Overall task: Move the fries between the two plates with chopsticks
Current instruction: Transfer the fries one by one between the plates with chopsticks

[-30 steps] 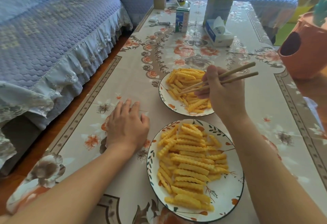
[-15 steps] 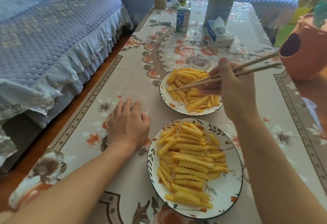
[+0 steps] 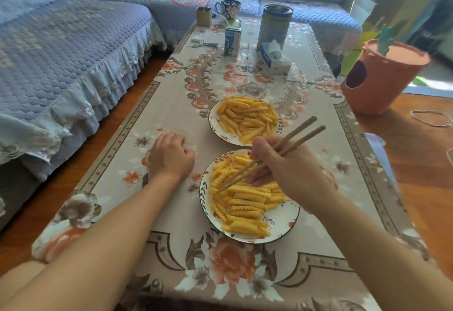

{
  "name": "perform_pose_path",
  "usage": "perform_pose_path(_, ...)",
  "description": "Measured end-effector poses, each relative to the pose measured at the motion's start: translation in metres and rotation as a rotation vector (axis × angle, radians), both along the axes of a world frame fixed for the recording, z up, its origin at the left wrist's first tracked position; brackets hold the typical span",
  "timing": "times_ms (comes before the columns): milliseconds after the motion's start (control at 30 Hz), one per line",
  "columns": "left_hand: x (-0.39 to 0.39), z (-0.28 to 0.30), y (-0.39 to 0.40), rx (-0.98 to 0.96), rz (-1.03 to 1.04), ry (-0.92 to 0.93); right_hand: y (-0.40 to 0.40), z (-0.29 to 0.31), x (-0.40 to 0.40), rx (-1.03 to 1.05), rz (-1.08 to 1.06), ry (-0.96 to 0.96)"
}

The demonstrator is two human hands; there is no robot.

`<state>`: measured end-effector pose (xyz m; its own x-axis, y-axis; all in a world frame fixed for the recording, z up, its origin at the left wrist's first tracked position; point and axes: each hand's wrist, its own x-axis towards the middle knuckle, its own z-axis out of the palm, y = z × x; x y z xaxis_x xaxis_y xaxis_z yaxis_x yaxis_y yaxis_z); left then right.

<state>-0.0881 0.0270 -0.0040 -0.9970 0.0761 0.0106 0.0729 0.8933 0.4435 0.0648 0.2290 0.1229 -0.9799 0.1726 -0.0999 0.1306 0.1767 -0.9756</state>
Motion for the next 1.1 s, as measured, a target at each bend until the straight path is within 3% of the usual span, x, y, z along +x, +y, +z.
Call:
perform_pose_path(100, -0.001, 0.009, -0.014, 0.117, -0.044, -0.087, 0.004, -0.001, 0.017, -0.001, -0.083, 0.094)
perform_pose_path(200, 0.014, 0.012, -0.025, 0.052, -0.146, -0.121, 0.020, 0.004, 0.022, -0.041, -0.228, 0.194)
perform_pose_path(367, 0.052, -0.004, -0.033, -0.060, -0.217, 0.094, 0.035, -0.010, -0.007, -0.033, -0.373, 0.242)
perform_pose_path(800, 0.046, -0.005, -0.030, -0.097, -0.198, 0.145, 0.009, -0.045, -0.124, 0.282, -0.340, 0.319)
perform_pose_path(1100, 0.048, -0.002, -0.032, -0.099, -0.200, 0.158, 0.019, -0.014, -0.087, 0.126, -0.431, 0.308)
